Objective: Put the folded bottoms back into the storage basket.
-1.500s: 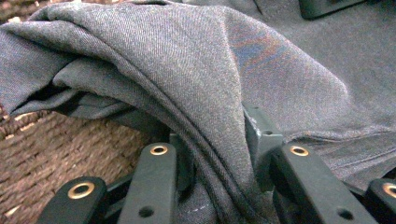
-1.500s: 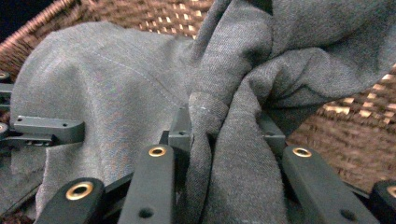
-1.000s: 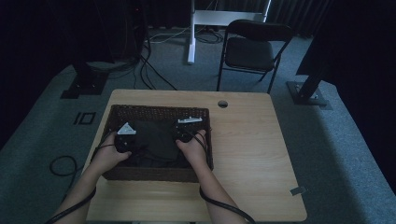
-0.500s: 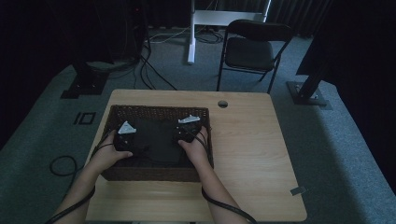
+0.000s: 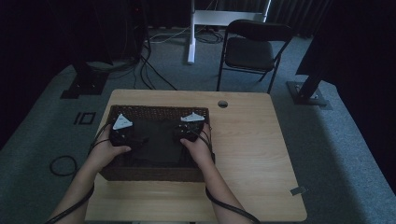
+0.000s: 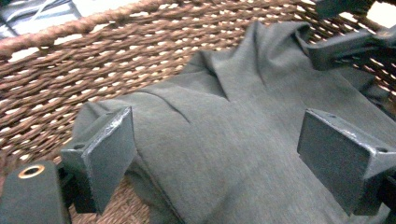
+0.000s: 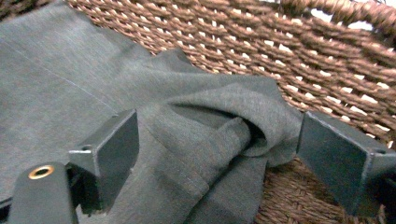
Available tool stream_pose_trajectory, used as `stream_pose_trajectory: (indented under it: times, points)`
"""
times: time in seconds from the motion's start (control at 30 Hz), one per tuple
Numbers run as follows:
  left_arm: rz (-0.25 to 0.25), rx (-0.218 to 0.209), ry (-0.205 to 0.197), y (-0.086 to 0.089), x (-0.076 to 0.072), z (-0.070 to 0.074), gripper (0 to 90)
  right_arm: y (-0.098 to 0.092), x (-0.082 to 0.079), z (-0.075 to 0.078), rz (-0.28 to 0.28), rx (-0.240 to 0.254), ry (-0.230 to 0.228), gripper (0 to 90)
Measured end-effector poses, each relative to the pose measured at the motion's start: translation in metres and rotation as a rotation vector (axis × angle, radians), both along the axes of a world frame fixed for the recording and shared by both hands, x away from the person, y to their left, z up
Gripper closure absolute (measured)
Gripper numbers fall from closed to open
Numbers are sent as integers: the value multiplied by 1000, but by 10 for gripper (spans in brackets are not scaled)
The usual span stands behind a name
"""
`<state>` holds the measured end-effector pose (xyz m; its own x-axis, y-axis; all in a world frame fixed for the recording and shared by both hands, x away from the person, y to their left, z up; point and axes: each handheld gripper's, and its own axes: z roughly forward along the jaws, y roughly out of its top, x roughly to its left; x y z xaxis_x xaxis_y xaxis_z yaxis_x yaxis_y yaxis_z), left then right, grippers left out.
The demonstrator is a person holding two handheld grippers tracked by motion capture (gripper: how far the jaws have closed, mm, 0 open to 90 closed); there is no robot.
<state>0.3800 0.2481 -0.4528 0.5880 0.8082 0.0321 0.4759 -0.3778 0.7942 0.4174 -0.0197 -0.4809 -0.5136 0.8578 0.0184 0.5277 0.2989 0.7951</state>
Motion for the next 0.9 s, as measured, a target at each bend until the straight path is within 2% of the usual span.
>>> stream_pose_trajectory:
  times: [0.13,0.37,0.7,0.77,0.9]
  points:
    - [27,-5,-17,0,1,3,115,-2,-2,8,19,17,-13,128]
    - [43,-34,-17,2,-1,9,115,-7,-5,26,42,44,-46,132]
    - [20,-107,-42,4,-11,33,115,-17,-13,54,63,72,-97,133]
    - [8,-123,-45,3,-15,40,115,-23,-17,63,66,72,-119,133]
    - [-5,-143,-57,2,-22,46,115,-33,-21,71,62,70,-139,133]
